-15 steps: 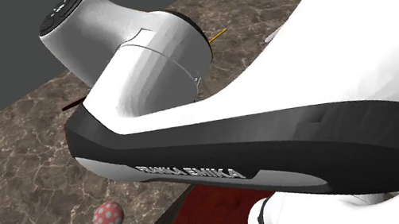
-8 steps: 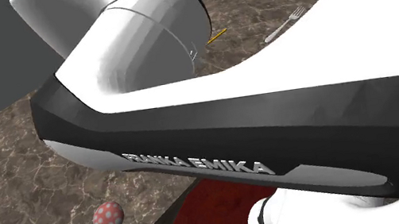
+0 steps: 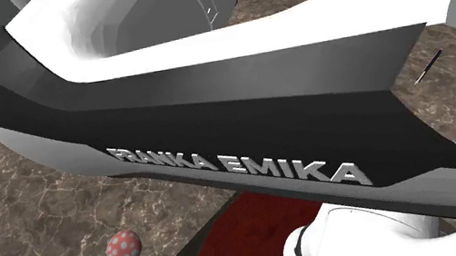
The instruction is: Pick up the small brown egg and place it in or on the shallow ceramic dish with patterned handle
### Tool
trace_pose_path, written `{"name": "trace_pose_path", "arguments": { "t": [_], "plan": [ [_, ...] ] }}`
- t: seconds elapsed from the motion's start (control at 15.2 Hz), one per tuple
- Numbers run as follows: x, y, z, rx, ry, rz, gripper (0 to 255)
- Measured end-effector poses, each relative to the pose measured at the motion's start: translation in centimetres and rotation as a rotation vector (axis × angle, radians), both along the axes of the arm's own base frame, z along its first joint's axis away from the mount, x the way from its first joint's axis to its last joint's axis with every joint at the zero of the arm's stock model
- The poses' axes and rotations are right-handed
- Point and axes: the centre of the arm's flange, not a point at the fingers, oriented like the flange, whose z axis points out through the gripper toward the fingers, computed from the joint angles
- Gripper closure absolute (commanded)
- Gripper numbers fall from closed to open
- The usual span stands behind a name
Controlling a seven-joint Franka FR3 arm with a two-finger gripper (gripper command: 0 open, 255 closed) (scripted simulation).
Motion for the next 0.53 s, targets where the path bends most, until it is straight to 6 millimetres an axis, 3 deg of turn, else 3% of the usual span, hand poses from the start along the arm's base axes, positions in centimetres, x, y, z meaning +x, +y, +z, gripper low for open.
{"name": "trace_pose_path", "arguments": {
  "t": [0.13, 0.53],
  "plan": [
    [-0.2, -0.5, 0.2, 0.0, 0.0, 0.0, 255],
    [-3.2, -7.0, 1.0, 0.0, -0.001, -0.001, 255]
  ]
}}
